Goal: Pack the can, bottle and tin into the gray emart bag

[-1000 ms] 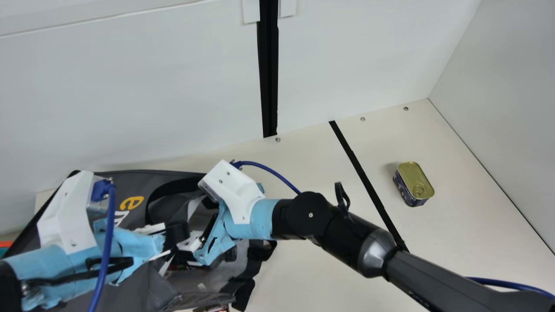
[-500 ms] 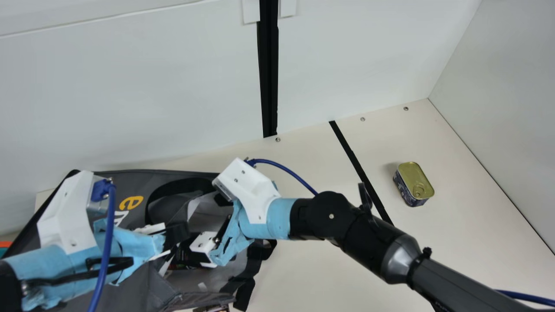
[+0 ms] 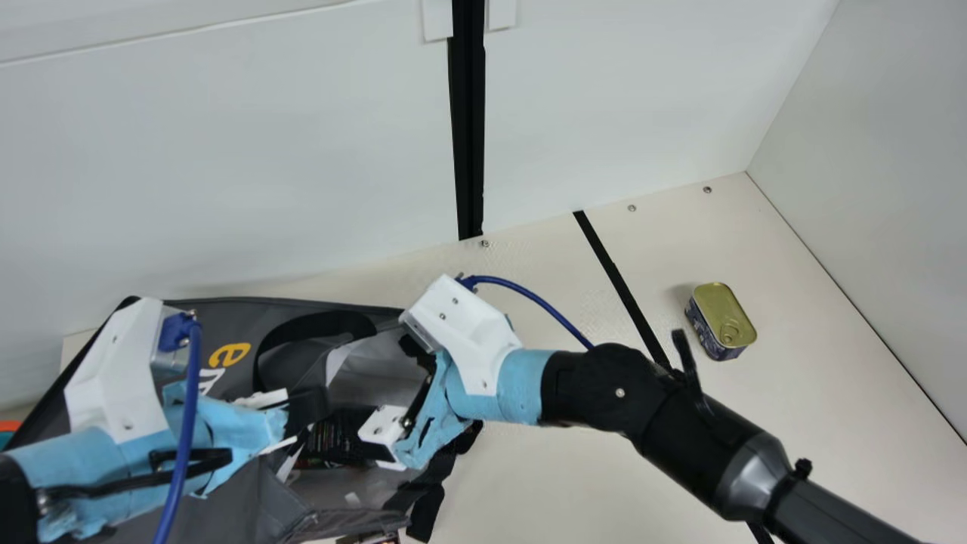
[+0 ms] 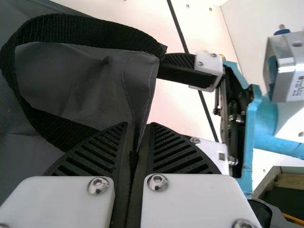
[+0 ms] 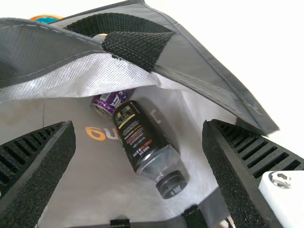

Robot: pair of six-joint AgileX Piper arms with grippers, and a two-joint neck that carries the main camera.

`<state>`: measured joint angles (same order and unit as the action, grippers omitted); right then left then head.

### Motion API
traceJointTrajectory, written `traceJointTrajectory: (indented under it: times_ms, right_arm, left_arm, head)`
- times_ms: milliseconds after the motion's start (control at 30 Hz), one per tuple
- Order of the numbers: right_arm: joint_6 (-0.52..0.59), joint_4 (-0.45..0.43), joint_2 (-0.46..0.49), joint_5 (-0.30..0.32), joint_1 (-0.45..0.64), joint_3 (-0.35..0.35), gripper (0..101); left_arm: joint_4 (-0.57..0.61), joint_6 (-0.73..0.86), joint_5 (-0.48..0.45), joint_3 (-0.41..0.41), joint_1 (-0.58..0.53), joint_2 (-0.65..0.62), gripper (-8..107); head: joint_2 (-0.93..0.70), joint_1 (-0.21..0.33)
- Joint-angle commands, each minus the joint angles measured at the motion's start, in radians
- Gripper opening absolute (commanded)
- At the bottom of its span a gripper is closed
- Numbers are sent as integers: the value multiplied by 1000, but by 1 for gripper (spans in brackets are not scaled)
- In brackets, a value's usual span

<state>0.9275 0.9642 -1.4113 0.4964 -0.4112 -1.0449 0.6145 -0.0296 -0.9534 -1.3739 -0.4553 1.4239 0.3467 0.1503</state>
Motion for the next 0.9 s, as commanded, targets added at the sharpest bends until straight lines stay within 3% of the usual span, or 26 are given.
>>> traceJointTrajectory:
  times_ms: [0, 867]
  right_arm:
    - [-12, -17, 11, 1, 4, 2, 91]
    - [-108, -209, 118, 50, 161, 17, 91]
  left_arm:
    - [0, 0, 0, 0, 0, 0, 10]
    - [0, 0, 0, 0, 0, 0, 10]
  head:
    - [2, 24]
    - [2, 24]
